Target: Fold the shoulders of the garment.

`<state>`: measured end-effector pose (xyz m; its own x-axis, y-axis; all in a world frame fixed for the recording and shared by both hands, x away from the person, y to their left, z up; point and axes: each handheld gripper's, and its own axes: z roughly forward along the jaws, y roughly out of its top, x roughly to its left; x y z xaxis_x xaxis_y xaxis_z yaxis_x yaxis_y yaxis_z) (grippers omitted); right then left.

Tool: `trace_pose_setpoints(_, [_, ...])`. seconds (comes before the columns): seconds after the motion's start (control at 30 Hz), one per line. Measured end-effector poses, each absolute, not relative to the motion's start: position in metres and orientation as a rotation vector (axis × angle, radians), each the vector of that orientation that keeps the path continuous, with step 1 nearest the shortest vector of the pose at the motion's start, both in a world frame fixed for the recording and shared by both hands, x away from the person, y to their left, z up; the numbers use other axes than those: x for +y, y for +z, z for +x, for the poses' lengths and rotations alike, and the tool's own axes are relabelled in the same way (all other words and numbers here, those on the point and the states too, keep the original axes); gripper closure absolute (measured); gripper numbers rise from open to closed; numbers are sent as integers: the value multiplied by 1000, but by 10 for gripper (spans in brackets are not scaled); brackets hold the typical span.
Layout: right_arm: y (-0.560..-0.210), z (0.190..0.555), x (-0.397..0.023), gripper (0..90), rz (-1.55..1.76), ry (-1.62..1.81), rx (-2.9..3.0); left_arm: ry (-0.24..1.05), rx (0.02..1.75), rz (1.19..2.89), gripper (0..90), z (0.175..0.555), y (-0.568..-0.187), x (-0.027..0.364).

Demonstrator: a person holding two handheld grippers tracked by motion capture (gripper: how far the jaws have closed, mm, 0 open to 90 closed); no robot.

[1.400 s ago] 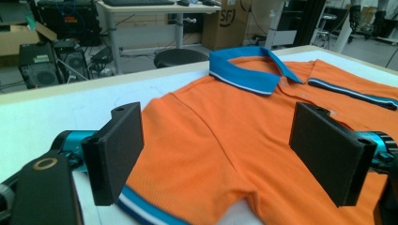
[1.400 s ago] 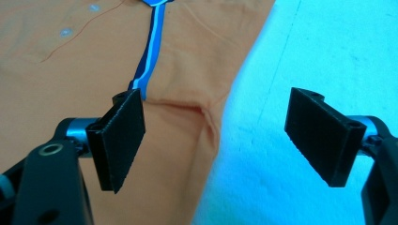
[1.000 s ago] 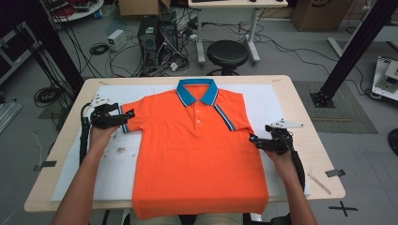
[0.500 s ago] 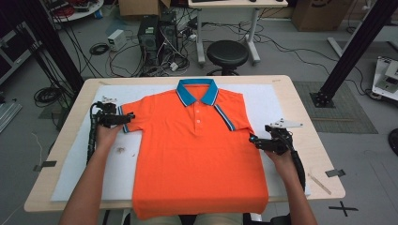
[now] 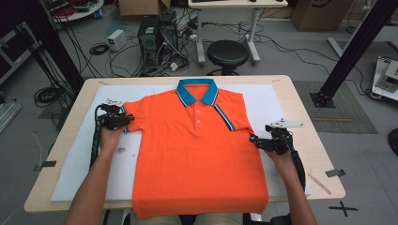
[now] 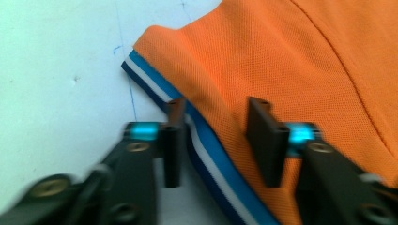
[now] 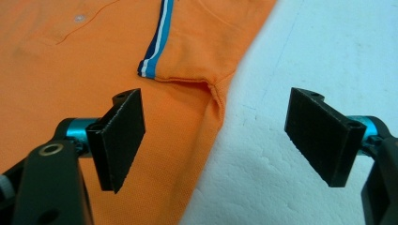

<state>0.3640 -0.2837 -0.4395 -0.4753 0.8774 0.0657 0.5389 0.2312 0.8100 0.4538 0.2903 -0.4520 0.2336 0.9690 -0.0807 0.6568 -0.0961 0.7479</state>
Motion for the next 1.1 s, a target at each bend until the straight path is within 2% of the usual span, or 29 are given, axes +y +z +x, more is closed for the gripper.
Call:
trace_pose_setpoints(0.03, [-440,364,-284,208,1305,1132,2106,576,1505,1816,762,454,-451,289])
trace_pose_setpoints(0.17, [-440,364,-285,208,1309,1134,2104,616,1477,1755,807,451,-439,279])
trace_pose_setpoints(0.43, [-440,365,-285,208,1314,1138,2100,566,1383,1725,810,455,-411,252])
trace_pose_setpoints(0.9, [-440,364,-286,208,1306,1140,2106,414,1287,1871,801,465,-418,201])
trace_pose_setpoints(0.97, [-440,364,-286,208,1309,1139,2105,384,1255,1887,758,466,-420,195])
trace_pose_setpoints(1.03, [-440,364,-286,207,1307,1140,2103,365,1238,1883,621,467,-419,191])
trace_pose_setpoints(1.1, [-440,364,-286,208,1310,1142,2102,386,1229,1854,529,467,-417,191])
